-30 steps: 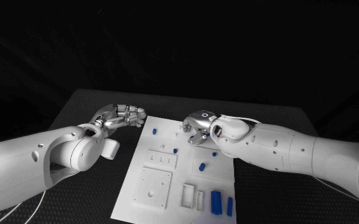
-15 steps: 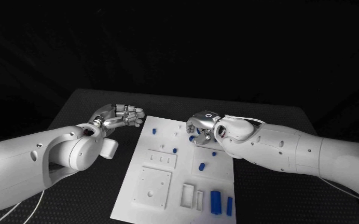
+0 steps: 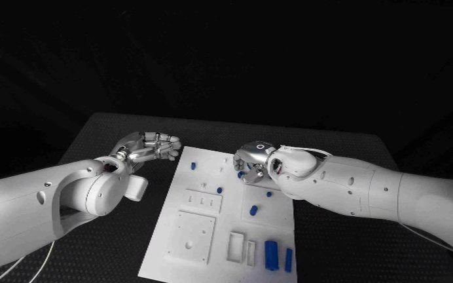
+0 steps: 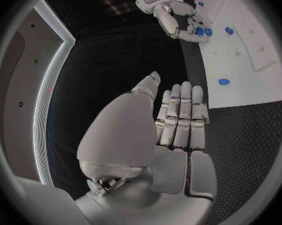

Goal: Assemble the parts on the task board

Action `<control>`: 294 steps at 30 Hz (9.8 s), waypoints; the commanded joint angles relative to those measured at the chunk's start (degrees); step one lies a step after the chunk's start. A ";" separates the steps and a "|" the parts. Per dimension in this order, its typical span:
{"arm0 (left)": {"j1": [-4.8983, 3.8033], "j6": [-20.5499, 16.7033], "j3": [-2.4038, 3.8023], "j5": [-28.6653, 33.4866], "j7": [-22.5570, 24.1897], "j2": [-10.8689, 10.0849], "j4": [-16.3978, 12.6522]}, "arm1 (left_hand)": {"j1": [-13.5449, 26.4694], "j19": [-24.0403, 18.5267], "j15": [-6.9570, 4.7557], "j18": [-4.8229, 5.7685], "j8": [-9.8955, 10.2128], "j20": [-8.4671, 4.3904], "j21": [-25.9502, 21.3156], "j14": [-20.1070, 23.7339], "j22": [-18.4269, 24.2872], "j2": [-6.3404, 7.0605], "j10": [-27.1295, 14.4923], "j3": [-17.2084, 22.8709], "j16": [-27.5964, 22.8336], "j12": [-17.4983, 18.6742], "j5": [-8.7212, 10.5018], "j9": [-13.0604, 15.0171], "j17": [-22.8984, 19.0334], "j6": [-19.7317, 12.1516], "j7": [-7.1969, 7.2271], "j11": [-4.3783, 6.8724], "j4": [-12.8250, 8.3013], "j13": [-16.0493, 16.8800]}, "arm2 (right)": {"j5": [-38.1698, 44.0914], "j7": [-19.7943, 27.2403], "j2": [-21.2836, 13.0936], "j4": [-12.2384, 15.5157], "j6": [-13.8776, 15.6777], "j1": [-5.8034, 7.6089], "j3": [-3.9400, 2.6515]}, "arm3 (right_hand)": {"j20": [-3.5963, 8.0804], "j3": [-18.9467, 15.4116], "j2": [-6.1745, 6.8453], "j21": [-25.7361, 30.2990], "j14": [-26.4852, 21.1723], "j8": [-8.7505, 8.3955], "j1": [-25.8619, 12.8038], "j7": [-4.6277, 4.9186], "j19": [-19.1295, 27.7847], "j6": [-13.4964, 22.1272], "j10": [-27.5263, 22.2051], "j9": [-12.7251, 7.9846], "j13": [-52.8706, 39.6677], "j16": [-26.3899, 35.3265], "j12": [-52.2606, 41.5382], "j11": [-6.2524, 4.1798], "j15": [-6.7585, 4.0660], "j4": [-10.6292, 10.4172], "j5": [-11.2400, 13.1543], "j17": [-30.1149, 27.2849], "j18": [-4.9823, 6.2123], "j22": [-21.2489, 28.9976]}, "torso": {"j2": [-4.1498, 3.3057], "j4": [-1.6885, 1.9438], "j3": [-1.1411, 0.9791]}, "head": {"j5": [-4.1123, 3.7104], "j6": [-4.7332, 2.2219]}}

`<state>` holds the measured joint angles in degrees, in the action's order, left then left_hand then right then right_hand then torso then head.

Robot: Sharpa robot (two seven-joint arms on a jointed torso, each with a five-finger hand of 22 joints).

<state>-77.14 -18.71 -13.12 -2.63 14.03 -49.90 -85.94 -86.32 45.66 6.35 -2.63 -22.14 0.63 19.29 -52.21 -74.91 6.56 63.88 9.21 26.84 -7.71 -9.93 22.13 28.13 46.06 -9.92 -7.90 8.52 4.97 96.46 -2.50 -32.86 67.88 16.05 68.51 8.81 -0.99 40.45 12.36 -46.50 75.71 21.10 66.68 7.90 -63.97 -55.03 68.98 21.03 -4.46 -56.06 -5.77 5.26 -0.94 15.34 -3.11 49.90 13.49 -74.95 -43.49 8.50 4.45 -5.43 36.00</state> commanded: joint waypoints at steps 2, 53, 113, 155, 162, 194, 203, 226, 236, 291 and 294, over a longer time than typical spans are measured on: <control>-0.06 1.03 0.02 0.23 0.29 0.17 -0.04 | -0.12 -0.40 -0.01 -1.09 0.36 -0.03 -0.38 0.34 -0.98 0.18 -0.21 -0.19 -0.26 0.40 0.36 -0.07 0.07 0.31 -0.17 -0.03 0.27 -0.09 | 1.33 0.30 0.18 -0.69 -1.96 -0.24 0.02 | 0.54 0.61 -0.84 -0.58 -0.14 0.57 -0.39 -0.22 -0.06 -0.84 0.77 0.19 -0.13 -0.49 -0.55 -0.18 -0.47 -0.09 0.26 -0.10 1.51 -1.27 | 0.01 0.01 0.08 | -0.04 0.19; -0.06 1.20 0.00 0.23 0.23 0.42 0.32 | -0.29 -0.42 -0.04 -1.08 0.43 -0.06 -0.41 0.30 -0.99 0.11 -0.13 -0.25 -0.44 0.52 0.38 -0.16 0.18 0.39 -0.10 0.03 0.42 -0.11 | 6.58 -9.40 3.19 -2.09 10.23 -0.91 -1.81 | 1.87 6.42 -2.29 -3.74 0.09 3.72 -2.04 -2.60 -1.33 -5.76 7.19 2.99 -1.96 -2.96 -2.98 -2.80 -3.04 -3.00 0.32 -1.30 1.51 -0.99 | 0.03 0.10 0.17 | -0.13 -0.73; -0.14 1.28 0.07 0.19 0.08 1.22 0.68 | -0.53 -0.43 -0.05 -1.03 0.53 -0.07 -0.46 0.24 -1.00 0.16 -0.02 -0.41 -0.70 0.69 0.40 -0.27 0.35 0.49 -0.10 0.03 0.62 -0.14 | 6.88 -8.62 9.41 -8.69 9.08 -0.93 -1.88 | 2.00 7.78 -1.26 -4.06 -0.06 3.63 -1.93 -2.60 -1.36 -5.65 7.21 3.49 -2.14 -3.33 -2.58 -2.76 -3.01 -3.84 0.32 -1.69 1.51 -0.82 | -0.66 0.42 0.40 | 0.65 0.04; -0.37 1.32 0.09 0.05 -0.08 0.58 0.51 | -1.36 -0.50 -0.02 -0.97 0.74 -0.06 -0.58 0.13 -1.02 0.14 0.11 -0.23 -1.22 1.07 -0.86 -0.51 0.71 0.60 -0.15 -0.02 0.92 -0.21 | 1.23 -5.44 7.37 -7.45 12.32 -0.79 -1.35 | -0.58 0.85 4.02 -2.21 -3.46 -2.27 -2.49 1.49 3.63 4.95 -4.39 1.29 0.46 -2.55 1.56 1.86 1.57 -1.46 -1.66 -4.76 1.51 -0.54 | -0.65 0.10 0.45 | 0.81 -0.10; -0.38 1.25 0.07 0.01 0.00 0.43 1.36 | -1.45 -0.49 -0.03 -0.97 0.74 -0.07 -0.58 0.11 -1.03 0.17 0.14 -0.23 -1.24 1.08 -0.81 -0.52 0.74 0.62 -0.12 0.00 0.91 -0.21 | -1.84 -5.29 1.74 -0.44 9.08 0.74 -2.87 | -0.46 1.07 3.98 -2.66 -2.95 -1.85 -1.83 1.45 3.09 4.08 -3.08 1.37 0.23 -3.33 0.84 1.42 1.14 -1.89 -2.29 -5.09 1.51 -0.65 | -0.62 -0.41 0.42 | 0.71 -0.83; -0.29 2.04 -0.29 0.01 0.09 1.83 4.03 | -1.55 -0.49 -0.03 -0.95 0.74 -0.06 -0.59 0.09 -1.04 0.13 0.24 -0.25 -1.33 1.11 -0.71 -0.54 0.82 0.68 -0.07 0.02 0.96 -0.20 | -4.48 -4.90 -3.18 -0.64 -1.80 0.75 -3.76 | -1.13 -10.76 4.54 -1.89 -6.25 -3.92 -7.92 -1.96 5.46 10.09 -10.08 0.62 0.48 -5.36 1.58 2.30 2.00 -0.76 -3.63 -6.49 1.51 -0.39 | -0.07 -2.02 -0.09 | 1.36 -0.89; -0.26 2.25 -0.30 0.01 0.04 2.09 4.41 | -1.54 -0.50 -0.02 -0.94 0.75 -0.05 -0.59 0.08 -1.04 0.08 0.25 -0.26 -1.36 1.13 -0.68 -0.55 0.84 0.69 -0.08 0.01 1.01 -0.20 | -4.80 -3.55 -1.87 -3.11 -1.02 -0.55 -3.74 | -0.76 -8.52 3.16 -2.31 -5.55 -2.97 -4.98 -0.80 4.67 9.29 -7.52 1.14 0.09 -6.12 0.21 1.21 0.94 -1.81 -4.27 -7.08 1.51 -0.43 | -0.04 -1.91 -0.04 | 1.11 -0.39; -0.26 2.37 -0.30 0.01 -0.10 1.88 4.18 | -1.38 -0.51 -0.01 -0.92 0.78 -0.04 -0.61 0.08 -1.04 -0.05 0.27 -0.33 -1.46 1.19 -0.64 -0.59 0.91 0.70 -0.10 -0.02 1.27 -0.21 | -4.16 -3.45 -0.88 -4.50 -1.88 -0.88 -3.73 | 0.71 -0.48 0.94 -4.79 -3.56 -1.62 -3.51 0.14 1.73 4.06 3.16 0.91 -22.40 -10.05 -18.50 -3.63 -3.62 -4.25 0.01 -6.65 1.51 -0.55 | 0.03 -1.95 0.02 | 1.44 0.11; -0.27 2.45 -0.29 -0.05 -0.17 1.61 3.82 | -1.39 -0.53 -0.01 -0.92 0.80 -0.05 -0.62 0.09 -1.05 -0.03 0.26 -0.35 -1.49 1.22 -0.63 -0.60 0.93 0.70 -0.11 -0.02 1.31 -0.22 | -4.14 -3.29 -0.54 -4.92 -3.21 -0.95 -3.72 | 1.45 -3.90 0.74 -7.23 -4.21 -2.50 -5.61 -0.56 1.42 4.03 -7.64 0.39 -45.94 -14.09 -43.26 -4.33 -4.32 -2.75 -2.80 -2.67 1.51 -0.98 | -0.03 -1.96 -0.05 | 1.50 0.36; -0.27 2.59 -0.29 -0.15 -0.39 1.75 3.73 | -1.34 -0.58 0.00 -0.91 0.86 -0.05 -0.64 0.11 -1.06 -0.12 0.25 -0.44 -1.66 1.35 -0.64 -0.66 1.05 0.68 -0.11 -0.03 1.64 -0.24 | 2.82 -4.29 1.11 -6.54 -8.50 -2.00 -3.19 | 2.44 1.45 -3.38 -12.75 -3.68 -1.33 -7.22 -1.11 1.69 -0.79 -9.27 0.68 -55.06 -17.88 -59.53 -4.82 -4.66 -3.92 -2.35 4.63 1.51 -0.80 | 0.07 -2.01 -0.12 | 1.69 1.10; -0.27 2.52 -0.29 -0.15 -0.45 1.67 3.69 | -1.35 -0.58 0.00 -0.91 0.86 -0.05 -0.64 0.11 -1.06 -0.12 0.26 -0.44 -1.67 1.35 -0.64 -0.66 1.05 0.68 -0.12 -0.04 1.65 -0.24 | 5.24 -4.57 1.13 -5.72 -7.16 -2.00 -3.19 | 2.62 2.12 -2.77 -13.00 -3.34 -1.25 -7.07 -1.23 1.38 -1.10 -8.88 0.70 -54.93 -17.81 -59.78 -4.95 -4.78 -3.92 -3.08 4.71 1.51 -0.72 | 0.07 -2.03 -0.10 | 1.64 1.03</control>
<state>-77.36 -16.97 -13.45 -2.66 13.40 -48.24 -82.06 -87.45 45.44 6.34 -2.45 -21.47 0.42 18.84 -52.21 -74.92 6.63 63.88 8.81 25.54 -6.64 -10.82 21.56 29.10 46.47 -9.92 -7.90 9.86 4.79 96.78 -5.73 -32.03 61.89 11.75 67.81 4.81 1.37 42.33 9.21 -59.28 72.05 19.59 59.60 6.53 -62.23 -51.05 62.34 21.69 -59.43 -73.89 -65.19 0.94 -5.57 11.40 -5.77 54.54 13.79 -74.98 -43.42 6.48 4.31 -3.74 37.08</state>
